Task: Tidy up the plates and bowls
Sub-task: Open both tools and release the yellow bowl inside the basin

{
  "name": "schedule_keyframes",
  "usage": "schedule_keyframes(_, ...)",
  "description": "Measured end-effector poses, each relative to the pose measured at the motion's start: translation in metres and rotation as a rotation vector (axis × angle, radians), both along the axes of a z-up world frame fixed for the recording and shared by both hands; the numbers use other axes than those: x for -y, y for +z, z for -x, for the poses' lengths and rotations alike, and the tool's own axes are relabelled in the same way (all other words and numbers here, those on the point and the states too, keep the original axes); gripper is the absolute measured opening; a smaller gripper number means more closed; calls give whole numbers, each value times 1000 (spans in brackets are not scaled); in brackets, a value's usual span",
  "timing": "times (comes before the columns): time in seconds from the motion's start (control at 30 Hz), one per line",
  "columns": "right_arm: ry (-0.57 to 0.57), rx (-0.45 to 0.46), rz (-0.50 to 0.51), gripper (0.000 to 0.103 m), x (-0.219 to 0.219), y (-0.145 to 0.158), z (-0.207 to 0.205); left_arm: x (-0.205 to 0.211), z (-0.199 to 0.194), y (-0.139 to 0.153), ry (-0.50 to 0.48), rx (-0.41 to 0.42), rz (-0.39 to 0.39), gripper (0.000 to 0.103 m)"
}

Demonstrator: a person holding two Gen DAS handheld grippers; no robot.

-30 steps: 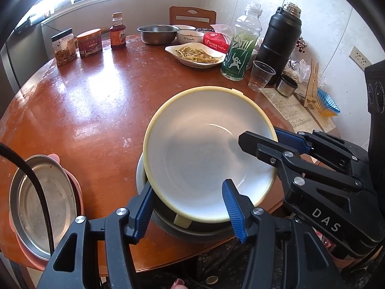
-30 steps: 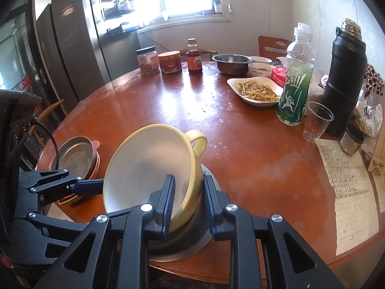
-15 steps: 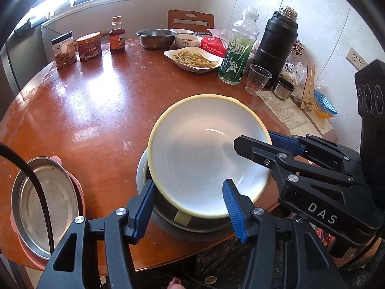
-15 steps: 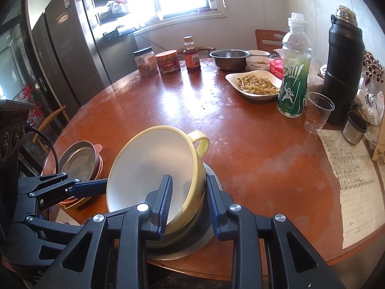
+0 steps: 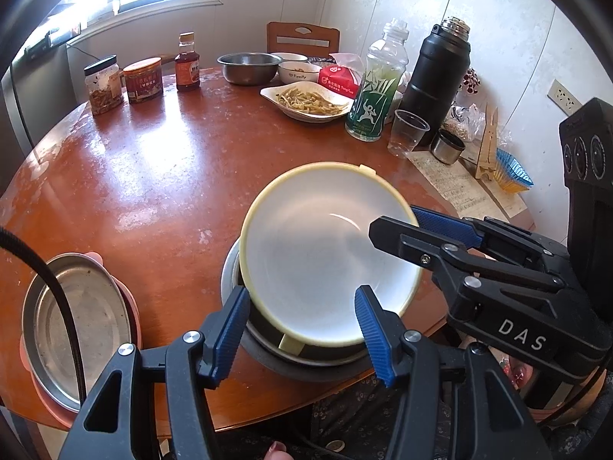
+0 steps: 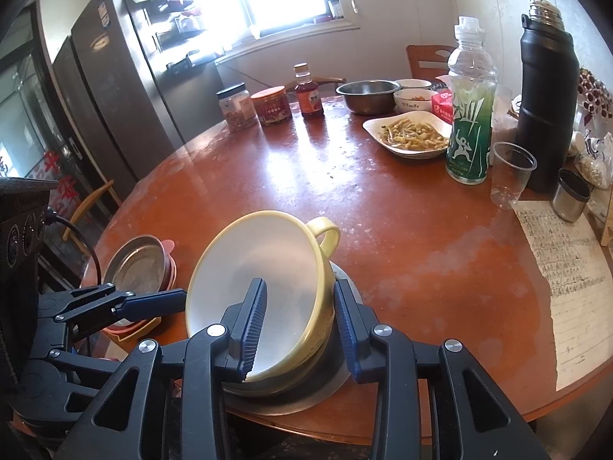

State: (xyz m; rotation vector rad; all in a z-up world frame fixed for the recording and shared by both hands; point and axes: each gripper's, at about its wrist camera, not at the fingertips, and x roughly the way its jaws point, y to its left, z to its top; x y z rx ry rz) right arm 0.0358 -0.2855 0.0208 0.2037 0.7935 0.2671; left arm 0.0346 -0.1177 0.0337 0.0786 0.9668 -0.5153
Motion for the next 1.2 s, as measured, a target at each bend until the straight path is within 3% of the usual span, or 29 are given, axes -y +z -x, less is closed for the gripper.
schedule_keyframes(0.33,-16,12,-21,39,3,4,3,-2,2,5,0,18,10,57)
schedule_keyframes(0.47,-27,23,-24,46,6,8,4,-5,3,9,8,27,14,57)
schedule_keyframes(0.87,-60,33,-25,48,16,14,7,-22,5,21,50,59,23,57)
schedule_keyframes(0.97,-66,36,-25,55,18,15,9,-26,6,23,60,63,26,57)
schedule_keyframes(1.2,-77,41,-23,61,20,18,11,-36,7,26,87,65,28,57)
